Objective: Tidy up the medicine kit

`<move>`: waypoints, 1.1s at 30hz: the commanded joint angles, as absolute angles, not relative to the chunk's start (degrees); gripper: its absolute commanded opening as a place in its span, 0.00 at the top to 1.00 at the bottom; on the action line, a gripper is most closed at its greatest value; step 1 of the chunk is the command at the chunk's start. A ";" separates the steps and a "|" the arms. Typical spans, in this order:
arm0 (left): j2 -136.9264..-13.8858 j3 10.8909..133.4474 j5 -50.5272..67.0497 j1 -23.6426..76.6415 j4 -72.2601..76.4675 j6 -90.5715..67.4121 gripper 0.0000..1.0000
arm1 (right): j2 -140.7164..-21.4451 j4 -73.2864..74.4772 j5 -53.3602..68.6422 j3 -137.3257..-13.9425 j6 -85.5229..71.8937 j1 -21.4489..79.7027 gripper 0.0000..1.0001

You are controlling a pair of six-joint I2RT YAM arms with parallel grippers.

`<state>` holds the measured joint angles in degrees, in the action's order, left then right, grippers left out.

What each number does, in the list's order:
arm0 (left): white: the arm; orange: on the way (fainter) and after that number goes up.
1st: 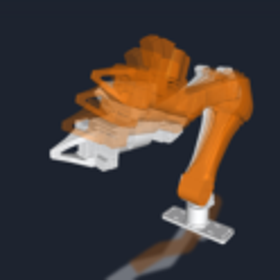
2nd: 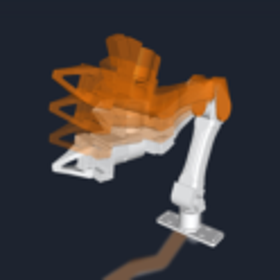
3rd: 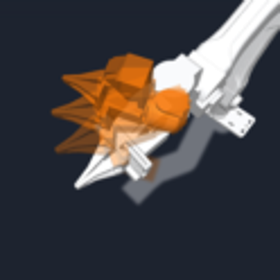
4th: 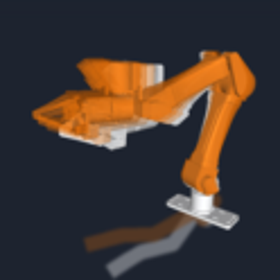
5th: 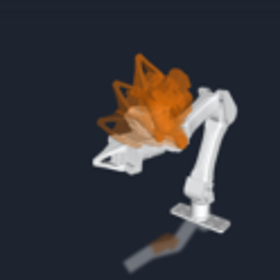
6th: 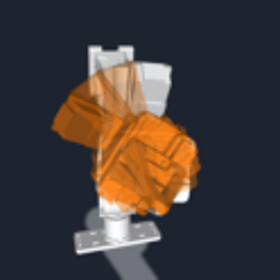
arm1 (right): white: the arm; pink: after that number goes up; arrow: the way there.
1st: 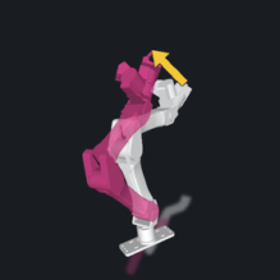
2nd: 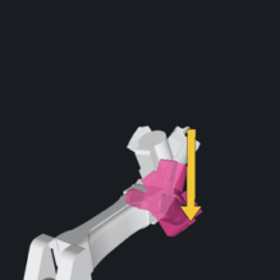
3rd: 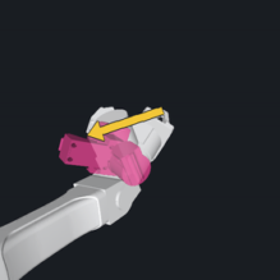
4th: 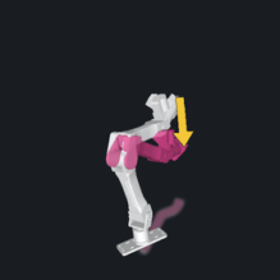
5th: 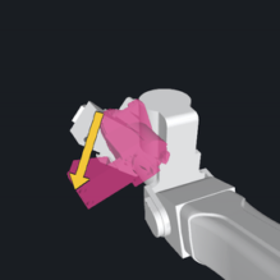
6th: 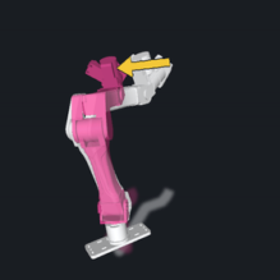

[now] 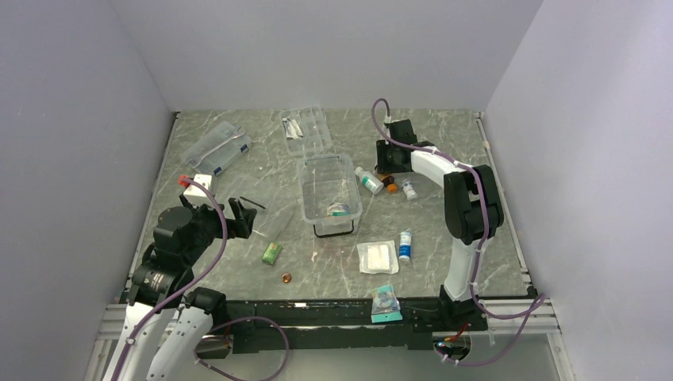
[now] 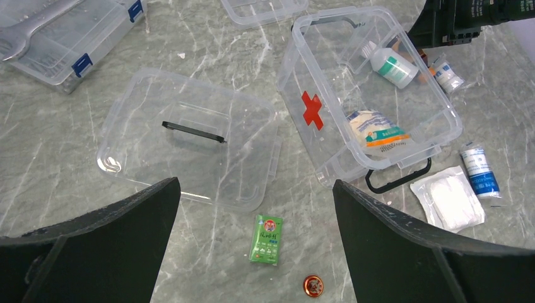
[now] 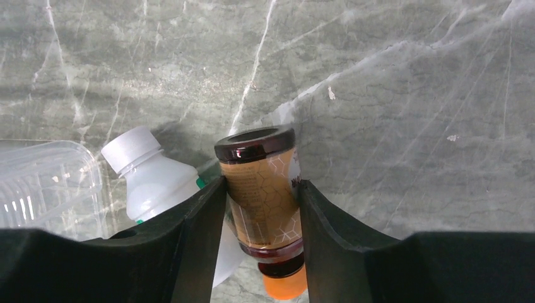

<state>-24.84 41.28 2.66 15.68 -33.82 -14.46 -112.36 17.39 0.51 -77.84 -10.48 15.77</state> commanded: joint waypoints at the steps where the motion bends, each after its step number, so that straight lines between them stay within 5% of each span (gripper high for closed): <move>1: -24.09 43.15 3.52 15.70 -33.05 -14.40 0.01 | -112.94 17.06 1.45 -77.48 -10.19 15.55 0.57; 6: -23.87 43.15 3.65 15.65 -32.96 -14.39 0.01 | -112.31 18.12 1.62 -77.47 -10.64 15.51 0.72; 13: -23.64 43.13 3.77 15.60 -32.89 -14.42 0.01 | -108.08 18.02 0.27 -76.93 -11.25 15.50 0.81; 23: -23.38 43.09 3.78 15.69 -32.86 -14.42 0.01 | -111.18 19.34 0.43 -76.69 -11.91 15.68 0.54; 33: -23.47 43.15 3.79 15.65 -32.87 -14.33 0.01 | -114.08 19.19 0.17 -76.41 -12.55 15.88 0.48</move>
<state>-24.08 41.28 3.18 15.68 -33.89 -14.46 -112.31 18.85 0.62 -76.73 -12.03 15.88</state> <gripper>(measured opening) 0.986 0.520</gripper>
